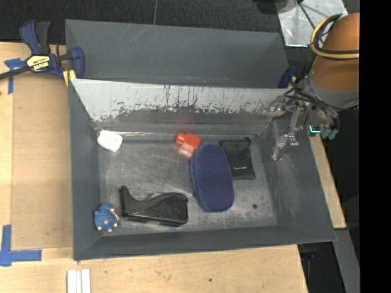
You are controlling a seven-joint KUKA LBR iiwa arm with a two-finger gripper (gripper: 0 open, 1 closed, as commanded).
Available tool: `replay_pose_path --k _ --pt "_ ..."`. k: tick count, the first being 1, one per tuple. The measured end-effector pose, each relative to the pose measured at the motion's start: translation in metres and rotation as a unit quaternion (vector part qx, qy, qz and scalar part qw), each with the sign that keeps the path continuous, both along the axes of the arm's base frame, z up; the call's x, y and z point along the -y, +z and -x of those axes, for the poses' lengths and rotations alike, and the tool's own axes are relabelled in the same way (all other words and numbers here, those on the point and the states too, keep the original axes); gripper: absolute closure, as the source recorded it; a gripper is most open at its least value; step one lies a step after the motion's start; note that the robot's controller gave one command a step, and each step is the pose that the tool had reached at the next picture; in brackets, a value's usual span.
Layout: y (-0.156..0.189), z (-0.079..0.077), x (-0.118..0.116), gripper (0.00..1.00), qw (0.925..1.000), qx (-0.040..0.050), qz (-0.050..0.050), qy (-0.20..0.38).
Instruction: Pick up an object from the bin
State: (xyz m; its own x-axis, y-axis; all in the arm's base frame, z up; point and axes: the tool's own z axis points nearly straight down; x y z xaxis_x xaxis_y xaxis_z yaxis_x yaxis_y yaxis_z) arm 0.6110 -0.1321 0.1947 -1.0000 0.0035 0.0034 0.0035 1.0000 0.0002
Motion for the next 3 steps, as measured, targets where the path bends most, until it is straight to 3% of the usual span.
replay_pose_path --k 1,2,3 --pt "-0.120 -0.008 -0.037 0.00 0.9445 -0.0046 0.001 -0.328" --pt "-0.094 0.000 -0.108 0.00 0.8839 0.0033 0.000 -0.468" --pt "-0.094 0.018 -0.104 0.00 0.8630 0.0007 0.001 -0.505"
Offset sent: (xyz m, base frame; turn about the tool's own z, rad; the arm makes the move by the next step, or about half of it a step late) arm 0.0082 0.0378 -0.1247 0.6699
